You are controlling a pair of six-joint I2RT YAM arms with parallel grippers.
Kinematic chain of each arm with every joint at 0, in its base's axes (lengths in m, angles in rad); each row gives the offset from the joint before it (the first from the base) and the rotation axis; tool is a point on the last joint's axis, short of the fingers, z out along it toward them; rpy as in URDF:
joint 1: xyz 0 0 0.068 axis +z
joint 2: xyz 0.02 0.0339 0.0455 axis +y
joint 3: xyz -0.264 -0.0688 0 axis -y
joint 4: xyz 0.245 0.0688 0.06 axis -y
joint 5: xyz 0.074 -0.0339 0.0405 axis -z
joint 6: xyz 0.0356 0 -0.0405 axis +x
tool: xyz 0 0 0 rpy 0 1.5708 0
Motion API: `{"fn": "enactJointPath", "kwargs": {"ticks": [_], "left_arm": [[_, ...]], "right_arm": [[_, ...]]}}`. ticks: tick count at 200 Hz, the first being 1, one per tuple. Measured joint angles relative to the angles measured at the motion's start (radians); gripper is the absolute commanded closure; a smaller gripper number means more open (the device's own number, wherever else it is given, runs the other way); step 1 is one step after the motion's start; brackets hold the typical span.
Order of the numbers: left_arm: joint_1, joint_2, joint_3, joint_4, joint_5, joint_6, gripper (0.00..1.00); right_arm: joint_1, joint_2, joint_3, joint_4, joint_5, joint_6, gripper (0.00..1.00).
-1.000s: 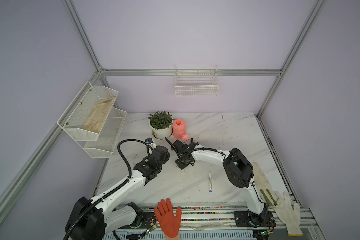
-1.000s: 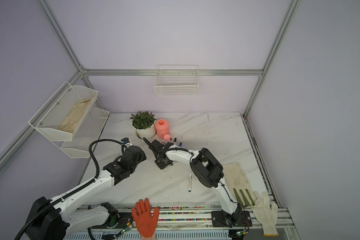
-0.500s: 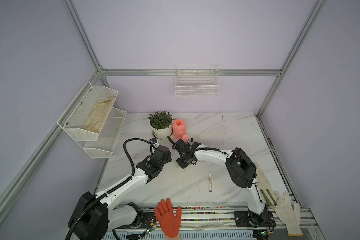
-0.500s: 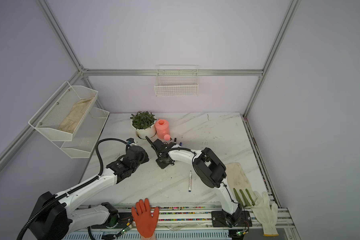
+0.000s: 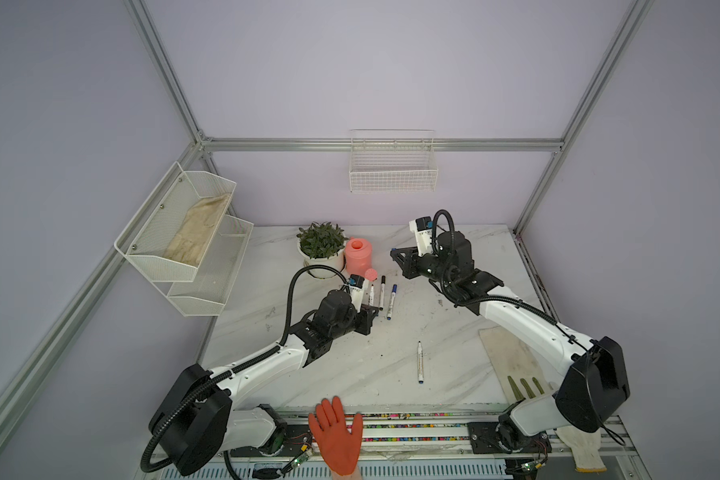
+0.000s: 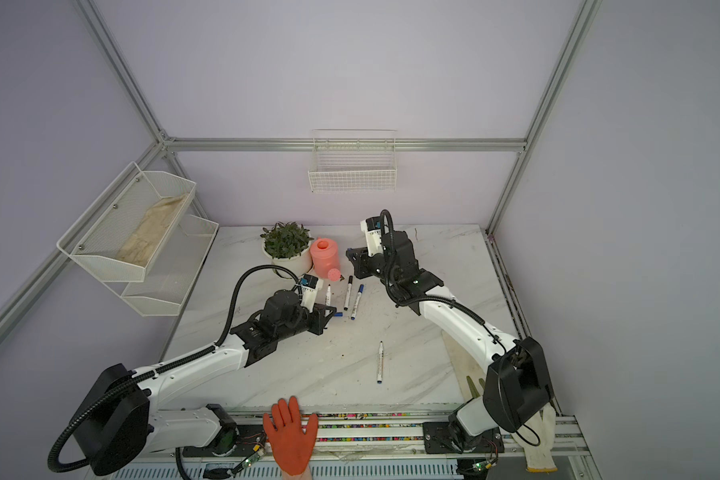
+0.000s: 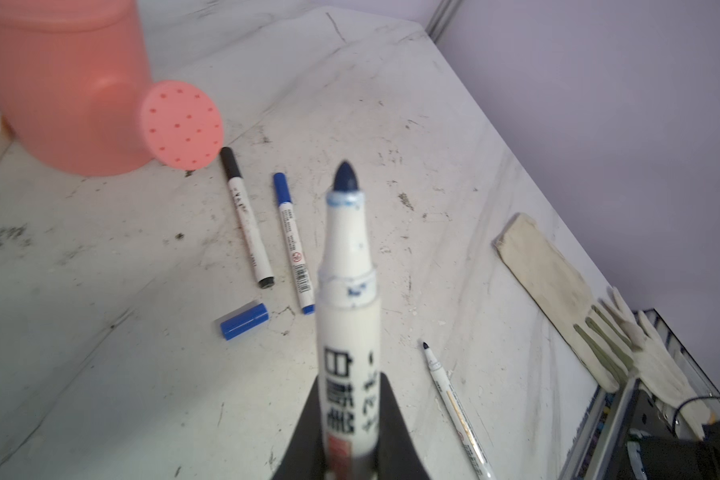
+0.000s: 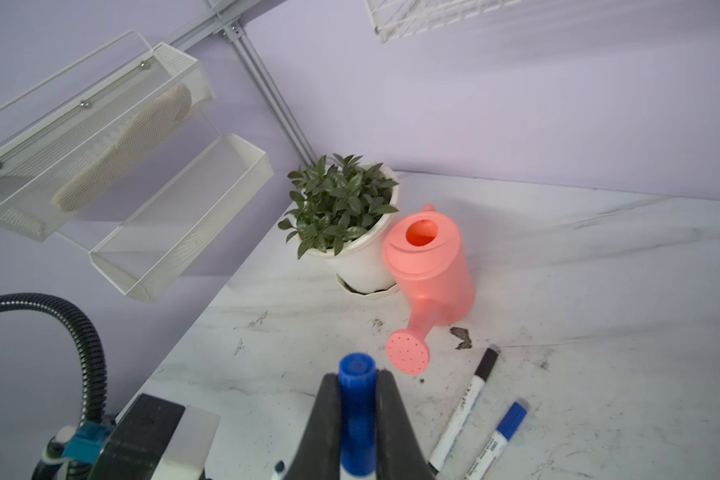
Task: Insert the pens into the pen caps
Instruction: 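Move the right gripper down to the loose blue caps and grasp one, then lift the blue cap and carry it above the marker held by the left gripper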
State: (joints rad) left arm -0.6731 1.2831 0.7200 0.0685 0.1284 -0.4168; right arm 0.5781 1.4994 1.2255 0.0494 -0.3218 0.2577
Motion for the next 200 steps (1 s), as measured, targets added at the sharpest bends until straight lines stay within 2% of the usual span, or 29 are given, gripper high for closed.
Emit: {"fn": "enactJointPath", "kwargs": {"ticks": [67,126,200], "left_arm": [[-0.061,0.047,0.001,0.048,0.03,0.074,1.0],[-0.063,0.047,0.001,0.13,-0.013,0.072,1.0],[-0.063,0.047,0.001,0.15,-0.013,0.069,1.0]], "right_arm": [[0.005,0.044,-0.041,0.01,-0.195,-0.008,1.0],[0.005,0.031,-0.071,-0.029,-0.25,-0.035,1.0],[0.005,0.015,-0.074,-0.026,-0.275,-0.034,1.0]]}}
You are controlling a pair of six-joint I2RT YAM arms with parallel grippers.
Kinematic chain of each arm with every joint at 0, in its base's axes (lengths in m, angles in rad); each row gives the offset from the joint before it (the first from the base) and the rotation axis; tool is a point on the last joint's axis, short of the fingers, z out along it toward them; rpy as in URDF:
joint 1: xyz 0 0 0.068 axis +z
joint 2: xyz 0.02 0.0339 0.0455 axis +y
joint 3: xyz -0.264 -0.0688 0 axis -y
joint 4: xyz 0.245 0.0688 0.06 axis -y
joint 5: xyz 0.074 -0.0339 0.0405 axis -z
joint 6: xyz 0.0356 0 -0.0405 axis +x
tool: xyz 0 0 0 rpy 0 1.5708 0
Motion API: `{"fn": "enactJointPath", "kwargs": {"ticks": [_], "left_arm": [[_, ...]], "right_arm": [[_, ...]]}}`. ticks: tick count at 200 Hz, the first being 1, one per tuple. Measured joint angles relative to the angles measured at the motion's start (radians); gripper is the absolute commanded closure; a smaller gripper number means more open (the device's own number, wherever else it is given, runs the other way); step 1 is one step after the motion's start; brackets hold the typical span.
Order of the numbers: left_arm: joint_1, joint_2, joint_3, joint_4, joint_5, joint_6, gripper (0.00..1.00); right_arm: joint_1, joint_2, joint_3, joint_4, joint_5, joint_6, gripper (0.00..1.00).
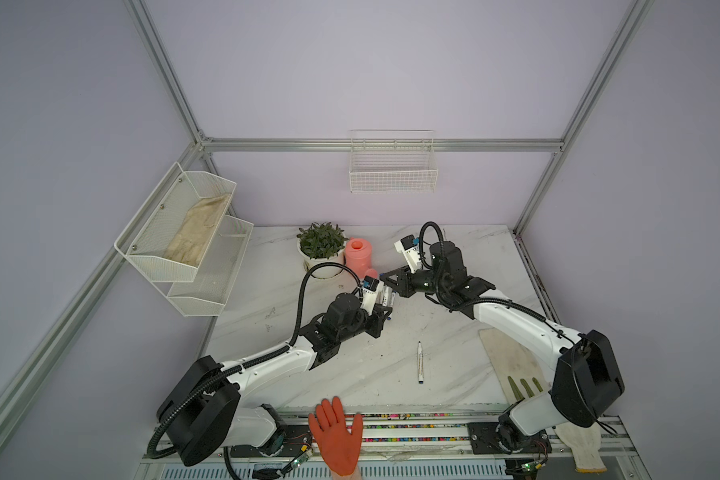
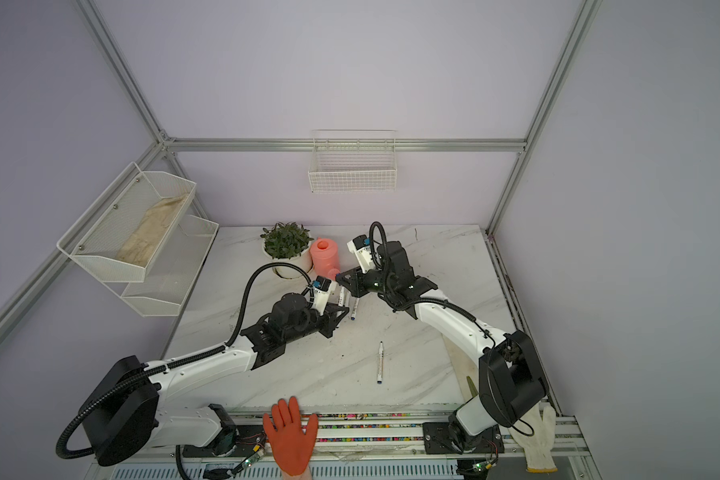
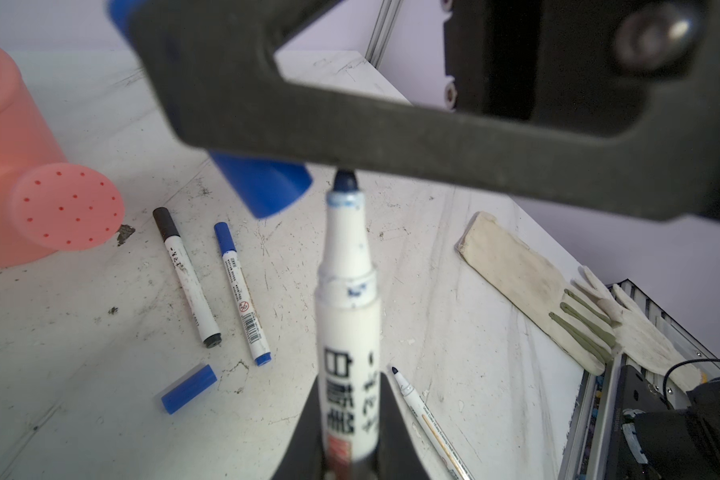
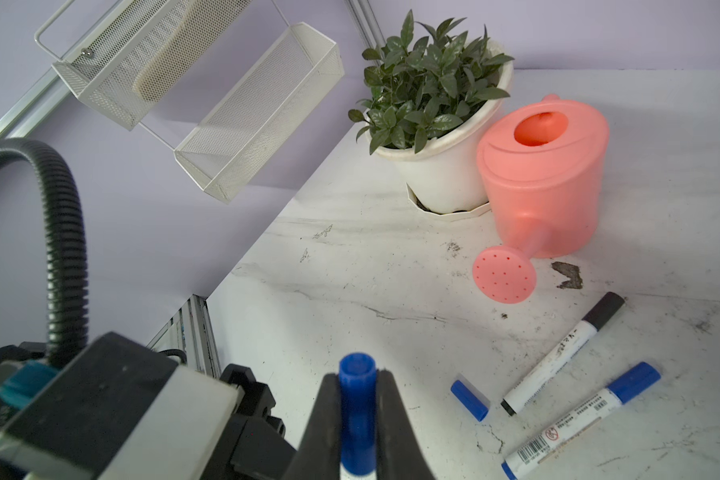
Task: Insert the pens into the pen caps
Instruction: 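Lift the blue cap and carry it above the marker held by the left gripper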
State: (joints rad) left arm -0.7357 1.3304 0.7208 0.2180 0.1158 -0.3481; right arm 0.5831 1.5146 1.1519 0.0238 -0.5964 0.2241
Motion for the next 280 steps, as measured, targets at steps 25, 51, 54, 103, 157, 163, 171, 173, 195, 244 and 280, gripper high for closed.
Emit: {"fn": "enactJointPath", "kwargs": {"ticks": [25,51,54,103,157,163,171,173,195,244,280], "left_arm": [[0.0,0.0,0.0,0.003,0.002,0.0,1.0],[0.0,0.0,0.0,0.003,0.005,0.0,1.0],[0.0,0.0,0.0,0.003,0.005,0.0,1.0],[0.0,0.0,0.0,0.003,0.003,-0.002,1.0],[0.0,0.0,0.0,0.003,0.003,-0.008,1.0],[0.0,0.0,0.0,0.002,0.003,-0.008,1.0],[0.0,0.0,0.0,0.002,0.003,-0.008,1.0],[0.0,0.0,0.0,0.002,0.003,-0.007,1.0],[0.001,0.0,0.0,0.002,0.003,-0.007,1.0],[0.002,0.0,0.0,0.003,0.003,-0.007,1.0],[0.003,0.0,0.0,0.004,0.003,-0.008,1.0]], "right_arm": [[0.0,0.0,0.0,0.007,-0.009,0.01,1.0],[-0.002,0.0,0.0,0.01,-0.014,0.015,1.0],[-0.002,0.0,0.0,0.01,-0.014,0.016,1.0],[-0.024,-0.001,0.0,0.01,-0.016,0.019,1.0],[-0.055,-0.025,0.0,0.025,-0.055,0.033,1.0],[-0.055,-0.026,0.0,0.029,-0.06,0.035,1.0],[-0.055,-0.026,0.0,0.033,-0.069,0.037,1.0],[-0.055,-0.026,0.0,0.033,-0.072,0.037,1.0],[-0.055,-0.026,-0.005,0.041,-0.093,0.042,1.0],[-0.055,-0.026,-0.026,0.039,-0.108,0.044,1.0],[-0.055,-0.026,-0.031,0.038,-0.116,0.044,1.0]]}}
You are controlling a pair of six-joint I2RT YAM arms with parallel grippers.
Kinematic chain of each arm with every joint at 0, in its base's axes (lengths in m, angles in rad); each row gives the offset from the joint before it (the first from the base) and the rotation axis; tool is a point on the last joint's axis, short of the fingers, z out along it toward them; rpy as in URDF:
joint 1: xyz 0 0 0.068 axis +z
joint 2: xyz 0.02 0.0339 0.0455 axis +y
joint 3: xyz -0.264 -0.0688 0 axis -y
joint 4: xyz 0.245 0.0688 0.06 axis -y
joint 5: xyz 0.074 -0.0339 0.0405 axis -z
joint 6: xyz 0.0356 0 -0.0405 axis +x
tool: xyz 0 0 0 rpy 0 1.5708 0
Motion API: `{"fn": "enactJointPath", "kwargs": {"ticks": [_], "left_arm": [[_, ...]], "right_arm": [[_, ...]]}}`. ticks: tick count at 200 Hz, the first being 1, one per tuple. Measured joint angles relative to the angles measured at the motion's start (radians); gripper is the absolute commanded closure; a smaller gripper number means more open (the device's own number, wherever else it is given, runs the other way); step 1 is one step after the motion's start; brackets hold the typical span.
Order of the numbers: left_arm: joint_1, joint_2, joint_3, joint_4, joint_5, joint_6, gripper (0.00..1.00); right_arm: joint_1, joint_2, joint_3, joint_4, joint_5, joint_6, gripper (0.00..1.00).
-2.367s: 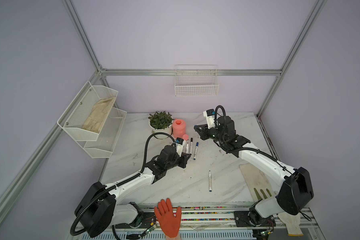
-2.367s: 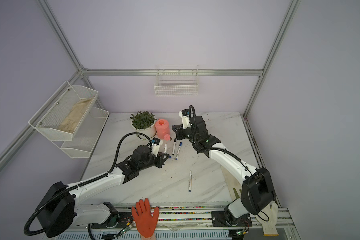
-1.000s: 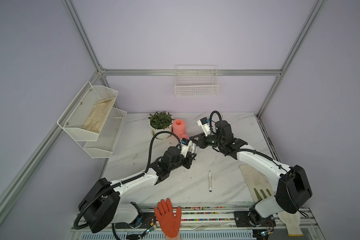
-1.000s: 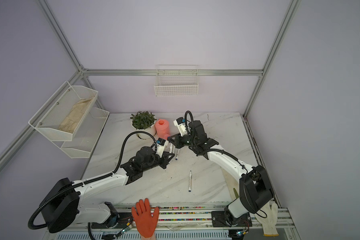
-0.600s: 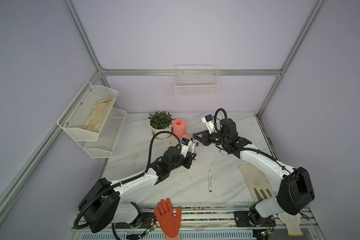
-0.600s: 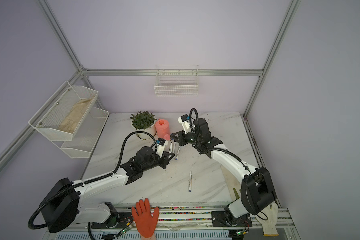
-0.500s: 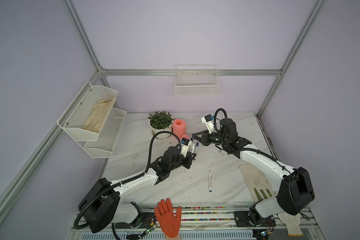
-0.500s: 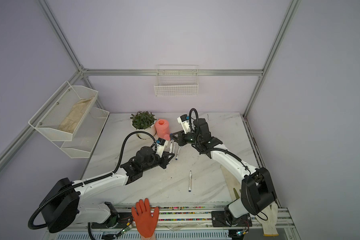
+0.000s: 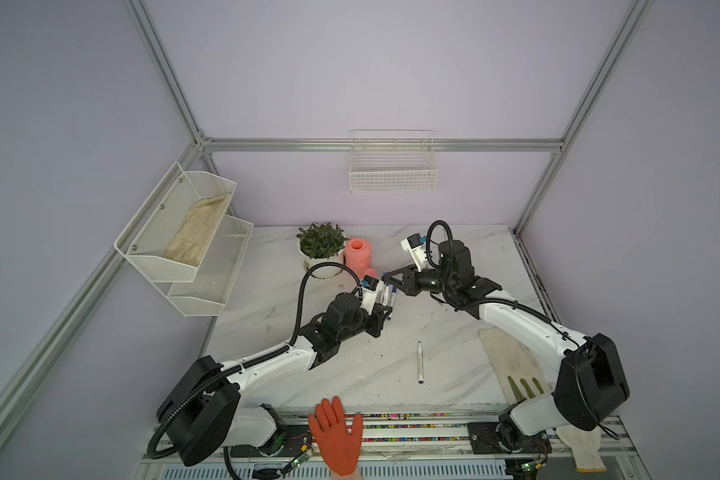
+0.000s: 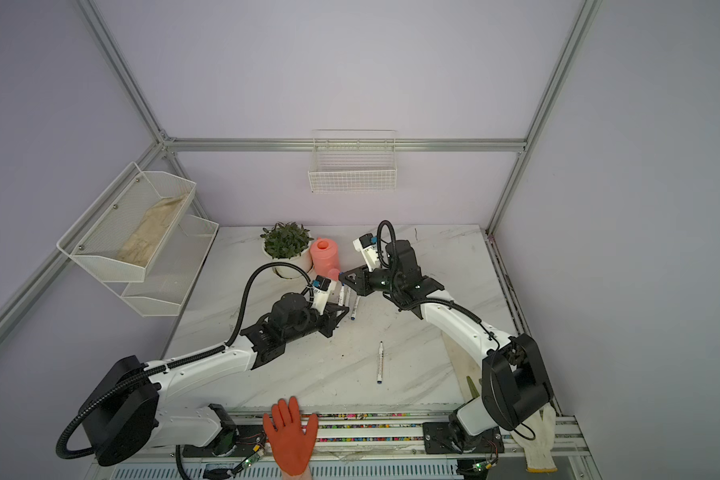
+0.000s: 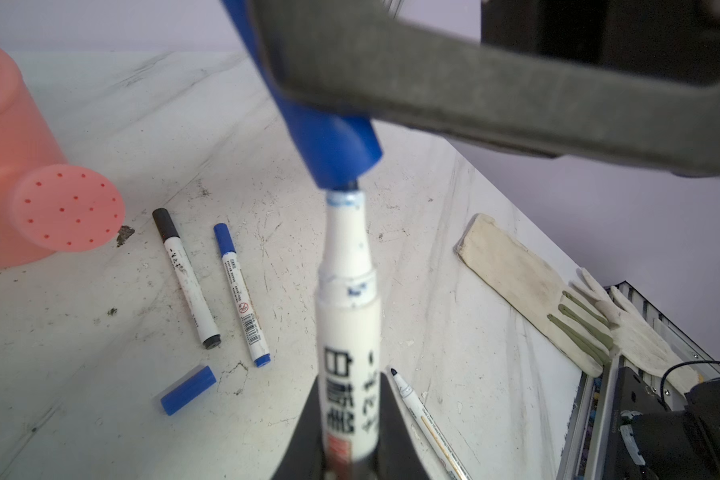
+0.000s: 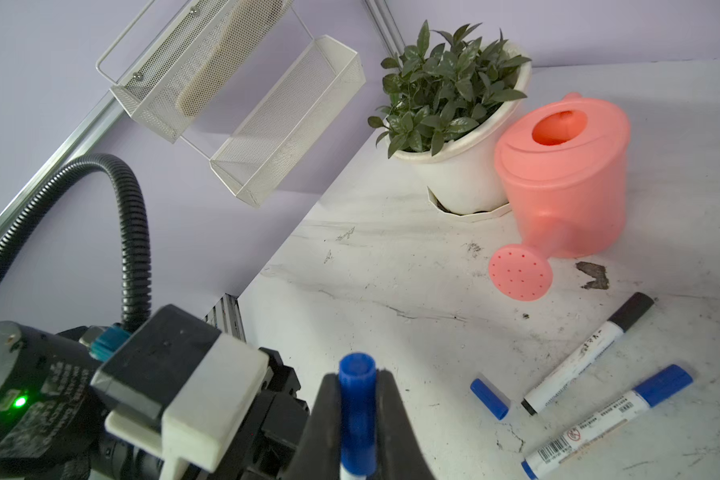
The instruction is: Insert the pens into the pen caps
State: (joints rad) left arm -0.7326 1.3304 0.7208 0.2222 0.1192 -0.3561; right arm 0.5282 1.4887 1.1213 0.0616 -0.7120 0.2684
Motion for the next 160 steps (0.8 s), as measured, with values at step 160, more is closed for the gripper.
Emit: {"fn": "enactJointPath", "kwargs": {"ticks": [160], "left_arm": [[0.046,0.026,0.0,0.108,0.107,-0.053,1.0]], "right_arm": [[-0.012,-0.013,-0.015,0.076,-0.049,0.016,1.0]]}}
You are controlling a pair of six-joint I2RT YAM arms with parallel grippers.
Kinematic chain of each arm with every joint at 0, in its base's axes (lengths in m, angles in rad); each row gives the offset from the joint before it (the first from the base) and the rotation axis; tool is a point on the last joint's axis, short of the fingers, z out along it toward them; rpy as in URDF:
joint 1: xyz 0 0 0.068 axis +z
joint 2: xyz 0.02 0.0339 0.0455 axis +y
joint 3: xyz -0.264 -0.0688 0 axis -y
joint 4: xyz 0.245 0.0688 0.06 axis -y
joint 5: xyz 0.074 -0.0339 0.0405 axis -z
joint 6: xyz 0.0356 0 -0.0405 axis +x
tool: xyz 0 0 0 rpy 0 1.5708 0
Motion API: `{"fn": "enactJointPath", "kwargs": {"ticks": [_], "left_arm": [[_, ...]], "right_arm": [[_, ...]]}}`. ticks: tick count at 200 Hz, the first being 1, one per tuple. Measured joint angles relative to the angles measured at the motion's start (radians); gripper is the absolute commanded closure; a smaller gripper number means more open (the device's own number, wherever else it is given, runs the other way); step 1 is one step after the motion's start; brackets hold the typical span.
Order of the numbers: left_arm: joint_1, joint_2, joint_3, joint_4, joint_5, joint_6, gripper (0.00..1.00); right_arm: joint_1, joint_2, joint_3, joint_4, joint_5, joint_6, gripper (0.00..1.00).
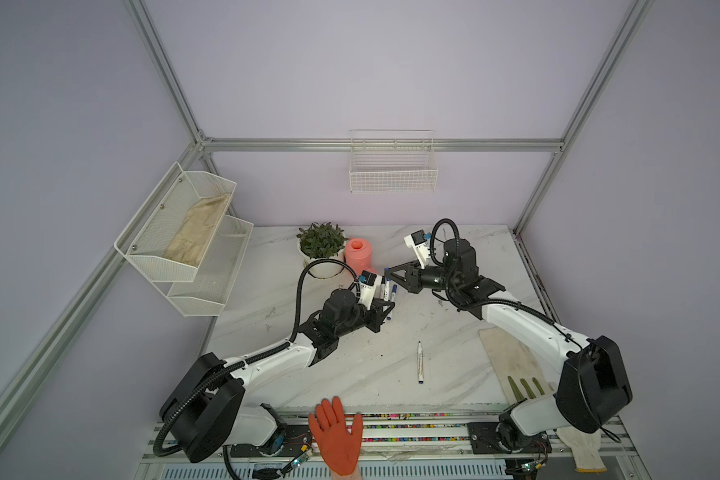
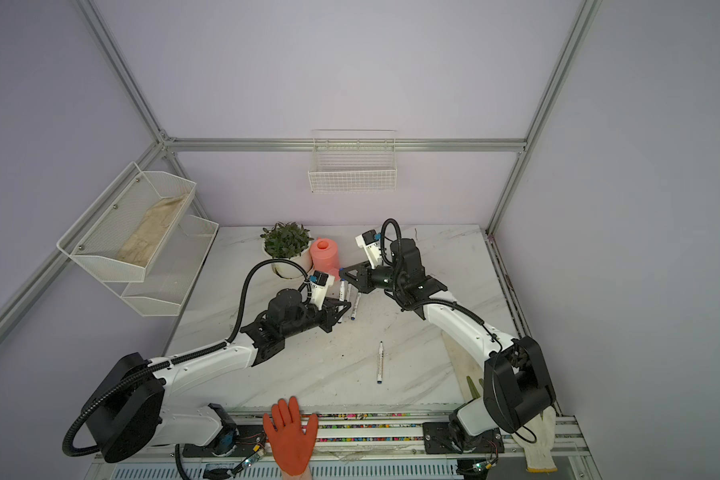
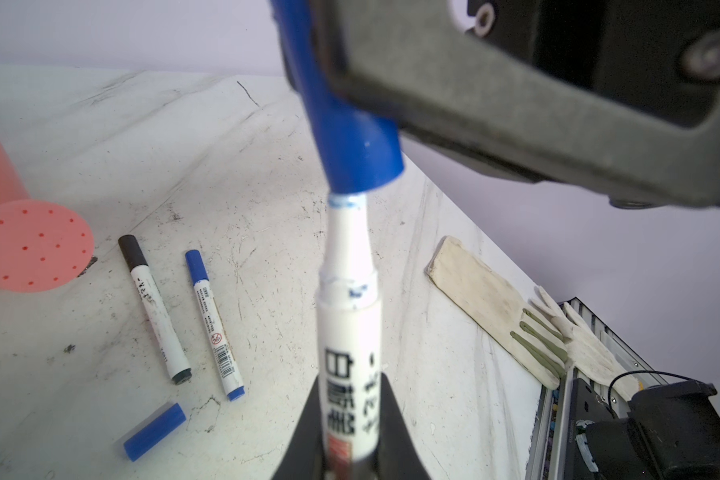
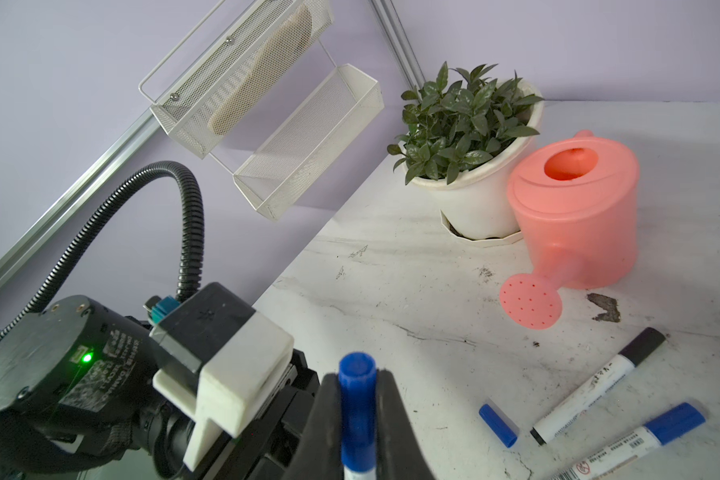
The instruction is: Insert the pens into the pen caps
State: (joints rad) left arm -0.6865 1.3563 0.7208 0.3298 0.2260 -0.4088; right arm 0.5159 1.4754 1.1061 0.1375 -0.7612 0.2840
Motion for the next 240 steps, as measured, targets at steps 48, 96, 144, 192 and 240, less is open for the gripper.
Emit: {"fn": "enactJointPath", "kwargs": {"ticks": [48,96,144,192,240], "left_arm": [[0.001,0.01,0.0,0.008,0.008,-0.001,1.0],[0.006,0.01,0.0,0.021,0.017,-0.004,1.0],[0.012,0.01,0.0,0.042,0.028,-0.019,1.0],[0.023,0.004,-0.001,0.074,0.028,-0.029,1.0],[0.024,0.003,-0.001,0.077,0.031,-0.036,1.0]], "right_arm": [[-0.001,0.01,0.0,0.006,-0.023,0.0,1.0],[-0.001,0.01,0.0,0.012,-0.023,0.0,1.0],[-0.001,0.01,0.0,0.029,-0.015,0.0,1.0],[0.0,0.012,-0.002,0.023,-0.02,0.003,1.0],[-0.004,0.012,-0.002,0.024,-0.046,-0.01,1.0]]}}
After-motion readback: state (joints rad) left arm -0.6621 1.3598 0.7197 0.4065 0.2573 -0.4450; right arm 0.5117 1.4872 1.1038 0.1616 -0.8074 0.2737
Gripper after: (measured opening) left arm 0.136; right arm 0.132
